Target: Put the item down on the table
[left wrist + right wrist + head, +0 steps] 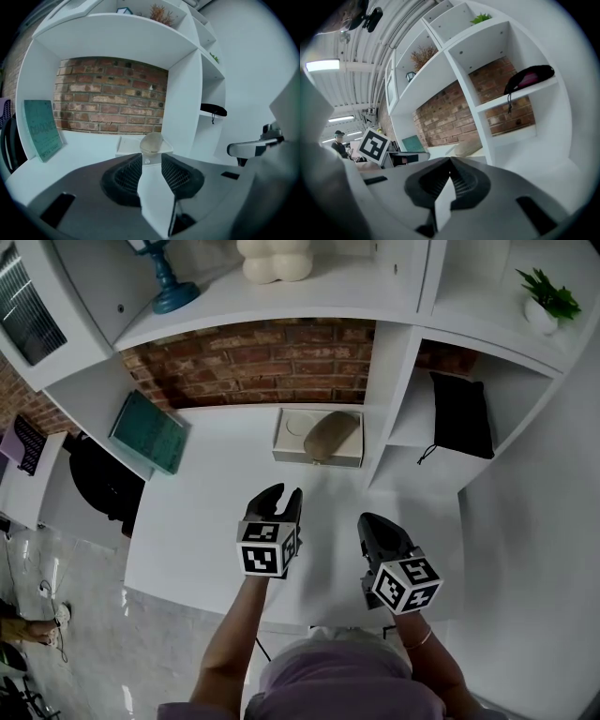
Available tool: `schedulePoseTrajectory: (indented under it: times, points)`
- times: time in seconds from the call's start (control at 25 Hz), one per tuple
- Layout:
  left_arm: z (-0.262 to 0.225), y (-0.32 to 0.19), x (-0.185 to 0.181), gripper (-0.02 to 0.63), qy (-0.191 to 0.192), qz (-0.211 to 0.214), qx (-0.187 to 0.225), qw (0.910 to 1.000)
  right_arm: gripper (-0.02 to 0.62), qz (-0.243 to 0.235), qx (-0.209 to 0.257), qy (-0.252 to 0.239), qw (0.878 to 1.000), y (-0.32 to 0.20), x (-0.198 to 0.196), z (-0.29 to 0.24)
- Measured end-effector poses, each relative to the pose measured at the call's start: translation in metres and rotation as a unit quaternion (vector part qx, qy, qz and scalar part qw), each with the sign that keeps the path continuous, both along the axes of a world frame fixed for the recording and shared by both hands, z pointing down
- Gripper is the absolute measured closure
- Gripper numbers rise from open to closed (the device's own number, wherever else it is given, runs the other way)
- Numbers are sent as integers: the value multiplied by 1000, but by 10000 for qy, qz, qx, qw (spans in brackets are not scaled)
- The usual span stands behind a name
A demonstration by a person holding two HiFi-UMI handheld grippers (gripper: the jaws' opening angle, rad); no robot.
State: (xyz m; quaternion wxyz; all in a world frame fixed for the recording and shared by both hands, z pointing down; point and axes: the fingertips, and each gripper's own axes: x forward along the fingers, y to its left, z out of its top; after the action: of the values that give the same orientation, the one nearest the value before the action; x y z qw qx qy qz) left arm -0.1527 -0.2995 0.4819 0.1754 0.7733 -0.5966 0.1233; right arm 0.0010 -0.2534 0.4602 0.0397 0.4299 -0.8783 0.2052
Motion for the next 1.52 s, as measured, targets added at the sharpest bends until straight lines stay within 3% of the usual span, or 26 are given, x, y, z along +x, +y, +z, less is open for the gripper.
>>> schedulePoseTrajectory:
  times: [0.48, 1.52]
  points:
    - [2, 45, -15, 577, 116, -426, 70, 9990, 594, -234, 56, 55, 9997, 11, -9, -3]
    - [-5, 99, -23, 606, 447, -768, 257, 9957, 595, -656, 283, 336, 9969, 28, -24, -8]
